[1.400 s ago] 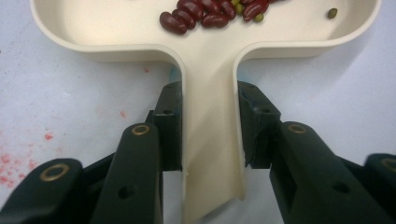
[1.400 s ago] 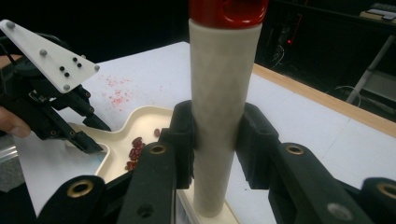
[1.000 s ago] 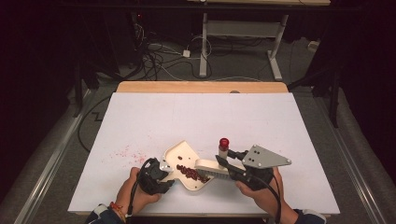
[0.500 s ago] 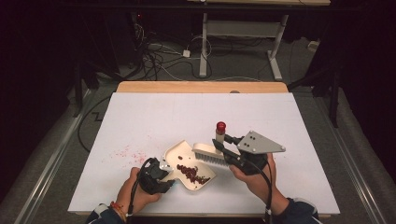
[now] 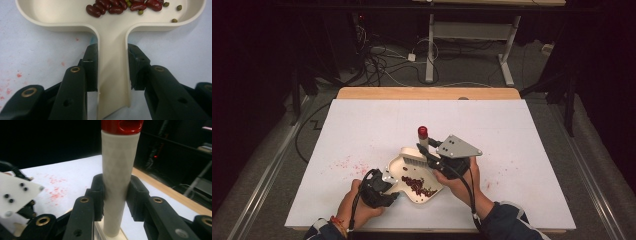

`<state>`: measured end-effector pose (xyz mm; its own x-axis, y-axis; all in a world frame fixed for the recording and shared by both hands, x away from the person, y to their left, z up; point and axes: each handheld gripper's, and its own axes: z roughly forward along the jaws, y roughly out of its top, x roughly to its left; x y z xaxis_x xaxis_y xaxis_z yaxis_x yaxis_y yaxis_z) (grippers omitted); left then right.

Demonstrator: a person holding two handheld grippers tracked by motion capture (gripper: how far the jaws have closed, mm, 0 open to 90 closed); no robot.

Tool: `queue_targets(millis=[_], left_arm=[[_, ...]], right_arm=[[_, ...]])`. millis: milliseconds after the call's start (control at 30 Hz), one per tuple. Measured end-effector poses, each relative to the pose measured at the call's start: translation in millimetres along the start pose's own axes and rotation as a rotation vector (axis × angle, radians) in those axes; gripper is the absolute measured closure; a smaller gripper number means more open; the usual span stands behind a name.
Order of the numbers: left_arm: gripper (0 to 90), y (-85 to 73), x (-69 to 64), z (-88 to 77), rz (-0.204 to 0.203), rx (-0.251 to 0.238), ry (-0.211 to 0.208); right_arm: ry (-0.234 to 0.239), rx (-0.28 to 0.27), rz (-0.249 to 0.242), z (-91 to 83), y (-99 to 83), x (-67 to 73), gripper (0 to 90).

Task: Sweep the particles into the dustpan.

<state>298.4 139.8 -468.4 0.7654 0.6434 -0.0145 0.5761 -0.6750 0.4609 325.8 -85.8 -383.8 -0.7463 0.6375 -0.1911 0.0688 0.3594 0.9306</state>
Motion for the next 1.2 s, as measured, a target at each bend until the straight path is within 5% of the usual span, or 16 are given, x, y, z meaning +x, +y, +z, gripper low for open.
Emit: queue_targets(millis=[133, 500, 867, 1200], left_arm=[[63.7, -0.2, 0.8, -0.5, -0.001, -0.004, -0.004], [63.7, -2.1, 5.4, -0.8, -0.038, -0.015, -0.016], [63.6, -4.8, 11.5, -1.1, -0.043, -0.013, -0.006], [63.6, -8.2, 18.3, -2.1, -0.056, -0.019, 0.005]], right_arm=[[0.052, 0.017, -0.008, 2.0, -1.1, 10.2, 70.2], [0.094, 0.025, 0.012, -13.9, -0.4, 14.6, 70.2], [0.063, -0.001, 0.027, -26.0, 6.2, 3.0, 70.2], [0.007, -0.004, 0.052, -45.5, 11.1, -22.2, 70.2]])
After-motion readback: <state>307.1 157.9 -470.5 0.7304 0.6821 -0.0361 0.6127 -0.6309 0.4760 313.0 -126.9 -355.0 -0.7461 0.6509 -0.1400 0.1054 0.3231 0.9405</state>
